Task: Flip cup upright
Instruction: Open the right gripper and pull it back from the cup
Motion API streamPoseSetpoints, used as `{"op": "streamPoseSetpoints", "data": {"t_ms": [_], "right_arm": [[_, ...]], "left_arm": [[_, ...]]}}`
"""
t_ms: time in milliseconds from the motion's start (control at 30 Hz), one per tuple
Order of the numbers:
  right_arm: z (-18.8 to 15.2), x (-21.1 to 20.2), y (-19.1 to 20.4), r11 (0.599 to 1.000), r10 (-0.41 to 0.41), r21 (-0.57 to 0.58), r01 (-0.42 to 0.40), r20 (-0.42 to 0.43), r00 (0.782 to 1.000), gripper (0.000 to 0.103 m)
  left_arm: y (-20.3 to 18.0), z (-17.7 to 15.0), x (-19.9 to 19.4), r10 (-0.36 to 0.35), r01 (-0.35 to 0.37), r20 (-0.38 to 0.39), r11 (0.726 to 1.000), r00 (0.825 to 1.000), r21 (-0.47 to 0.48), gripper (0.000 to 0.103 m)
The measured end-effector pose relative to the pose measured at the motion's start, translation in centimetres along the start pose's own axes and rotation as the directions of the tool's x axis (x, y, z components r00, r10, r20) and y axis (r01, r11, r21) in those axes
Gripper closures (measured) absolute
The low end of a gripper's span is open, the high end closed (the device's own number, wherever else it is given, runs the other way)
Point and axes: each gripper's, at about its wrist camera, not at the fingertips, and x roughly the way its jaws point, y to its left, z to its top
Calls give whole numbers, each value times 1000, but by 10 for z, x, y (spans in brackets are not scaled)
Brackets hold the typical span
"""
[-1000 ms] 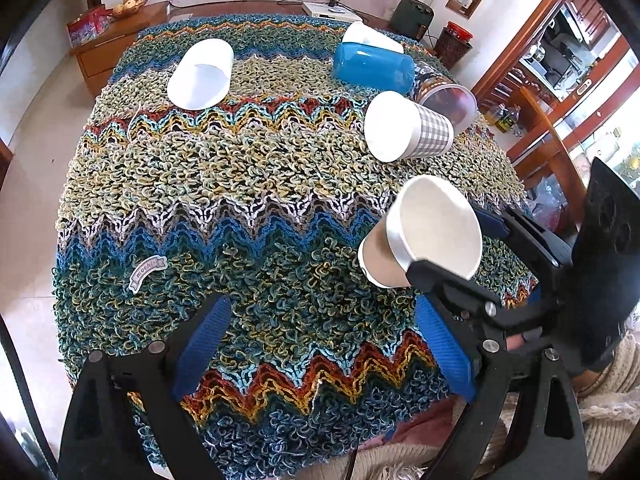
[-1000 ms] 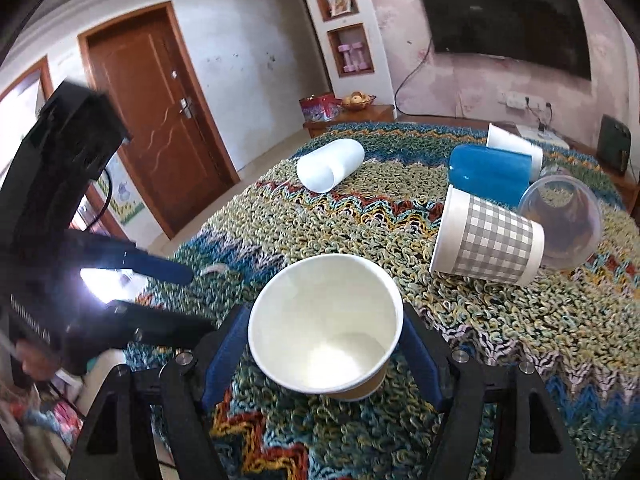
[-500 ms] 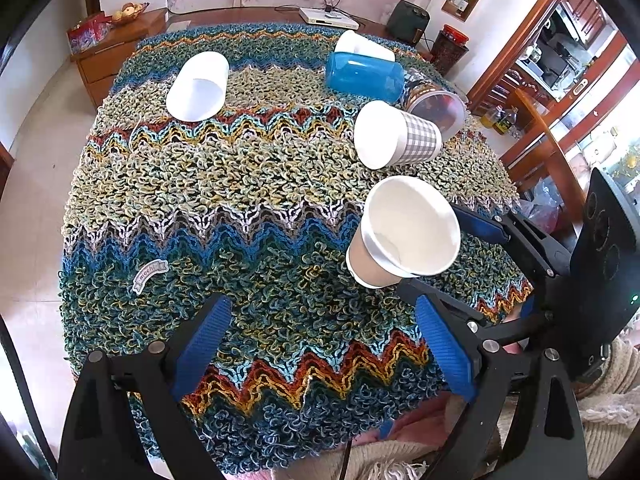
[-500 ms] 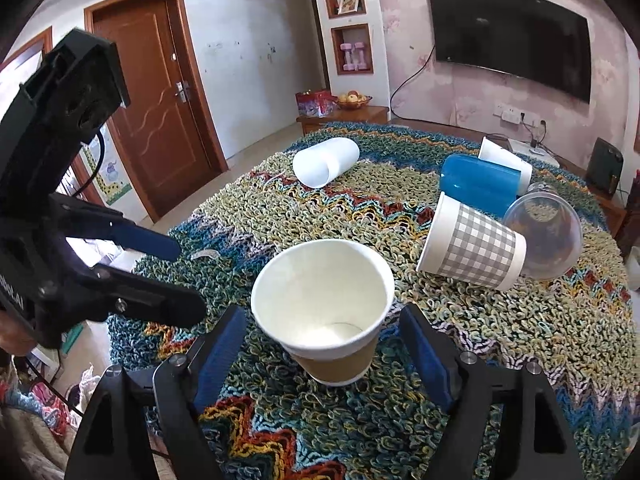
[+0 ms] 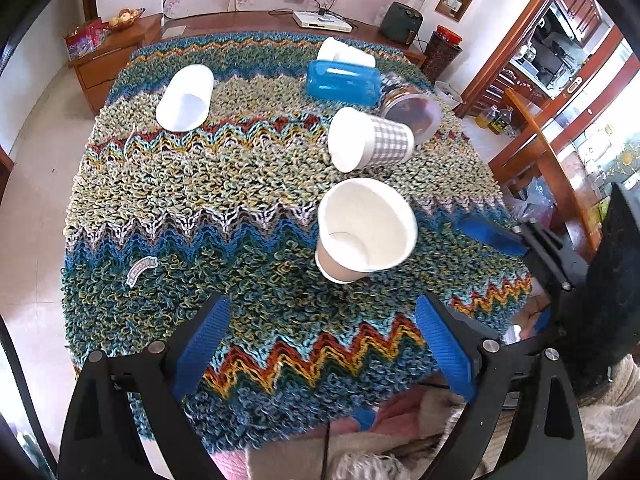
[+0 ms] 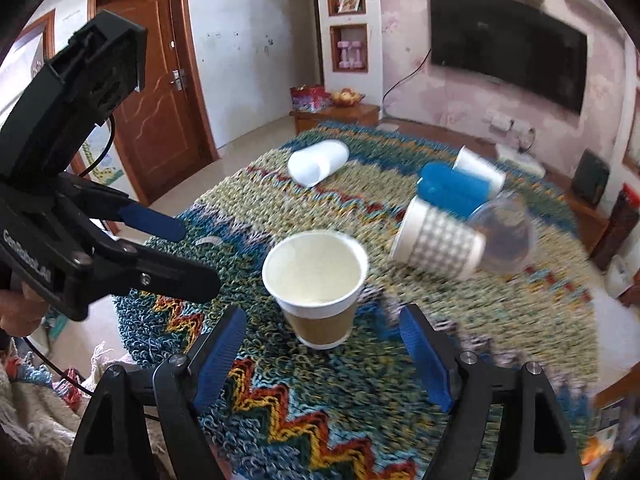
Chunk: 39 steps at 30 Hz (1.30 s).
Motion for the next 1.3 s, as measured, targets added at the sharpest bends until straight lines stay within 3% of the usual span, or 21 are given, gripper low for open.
{"op": "streamPoseSetpoints", "data": {"t_ms": [367,633,833,1100,1300], "right_arm": [[35,-65,5,982,-188,-1,188,-1,982,23],[62,-87,-11,950,-267,158,268,-28,963,23],[77,-105,-25,922,-271,286,261,-6,963,23],[89,-122,-31,870,-369,363,333,31,929,23],[90,-128,-30,829,-451,397,394,59,891,23]], "left_arm": [[-39,11,-60,95,-100,137,994,986,31,8],[-53,19,-95,169,-183,258,982,951,34,8],[-55,27,-107,199,-210,312,978,929,2,8],[-62,37,-113,245,-244,358,969,901,-48,8],[-69,37,-114,288,-287,389,956,875,-62,8]]}}
